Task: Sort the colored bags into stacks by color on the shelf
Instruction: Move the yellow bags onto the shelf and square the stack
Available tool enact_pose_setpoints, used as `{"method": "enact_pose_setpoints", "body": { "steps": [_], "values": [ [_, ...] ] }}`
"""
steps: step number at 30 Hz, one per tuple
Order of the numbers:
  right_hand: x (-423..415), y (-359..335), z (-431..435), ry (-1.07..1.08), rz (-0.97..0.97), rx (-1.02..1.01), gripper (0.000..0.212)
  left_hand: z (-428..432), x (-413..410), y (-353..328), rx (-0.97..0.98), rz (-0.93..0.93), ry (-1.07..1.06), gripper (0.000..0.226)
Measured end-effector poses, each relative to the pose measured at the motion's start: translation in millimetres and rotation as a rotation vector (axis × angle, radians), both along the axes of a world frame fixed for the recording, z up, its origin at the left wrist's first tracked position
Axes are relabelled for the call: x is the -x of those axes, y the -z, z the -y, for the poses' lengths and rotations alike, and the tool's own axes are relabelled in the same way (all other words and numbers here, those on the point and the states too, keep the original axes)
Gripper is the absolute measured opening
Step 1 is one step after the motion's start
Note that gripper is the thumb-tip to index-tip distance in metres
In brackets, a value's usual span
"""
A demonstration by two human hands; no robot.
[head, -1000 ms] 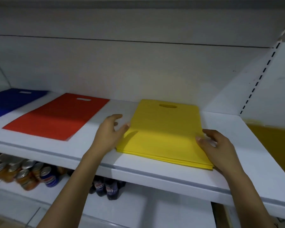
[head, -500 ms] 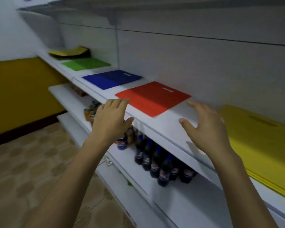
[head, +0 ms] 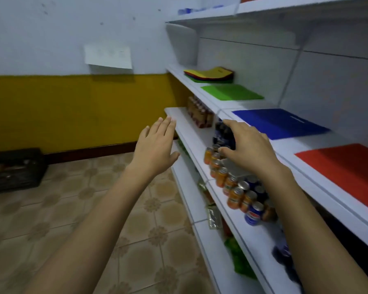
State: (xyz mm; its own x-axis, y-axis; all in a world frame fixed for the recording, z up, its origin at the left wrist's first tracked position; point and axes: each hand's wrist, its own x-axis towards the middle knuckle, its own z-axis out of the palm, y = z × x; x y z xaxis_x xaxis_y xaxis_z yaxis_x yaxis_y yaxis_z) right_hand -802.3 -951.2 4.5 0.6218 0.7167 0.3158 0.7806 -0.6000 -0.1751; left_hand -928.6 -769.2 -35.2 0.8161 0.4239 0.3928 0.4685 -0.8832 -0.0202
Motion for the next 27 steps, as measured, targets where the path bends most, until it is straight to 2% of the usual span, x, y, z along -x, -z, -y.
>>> {"method": "enact_pose_setpoints", "body": {
  "steps": [10, 14, 17, 22, 24, 27],
  "values": [
    [-5, 10, -211, -0.121, 0.019, 0.124, 0.067, -180, 1, 13, 0.027, -0.066, -0.108, 0.082],
    [-22, 24, -284, -0.158, 0.011, 0.207, 0.062, -232, -15, 31, 0.065, -0.238, -0.18, 0.074],
    [-46, 49, -329, -0.153, 0.005, 0.31, 0.052, -262, -32, 36, 0.131, -0.301, -0.274, 0.064],
    [-89, 70, -390, -0.177, 0.069, 0.31, 0.028, -311, -75, 32, 0.049, -0.311, -0.265, 0.061],
    [-112, 72, -415, -0.194, 0.082, 0.311, 0.03, -337, -95, 34, 0.051, -0.321, -0.277, 0.06],
    [-153, 72, -455, -0.221, 0.085, 0.309, 0.047, -377, -127, 34, 0.056, -0.351, -0.286, 0.06]
  ]
}}
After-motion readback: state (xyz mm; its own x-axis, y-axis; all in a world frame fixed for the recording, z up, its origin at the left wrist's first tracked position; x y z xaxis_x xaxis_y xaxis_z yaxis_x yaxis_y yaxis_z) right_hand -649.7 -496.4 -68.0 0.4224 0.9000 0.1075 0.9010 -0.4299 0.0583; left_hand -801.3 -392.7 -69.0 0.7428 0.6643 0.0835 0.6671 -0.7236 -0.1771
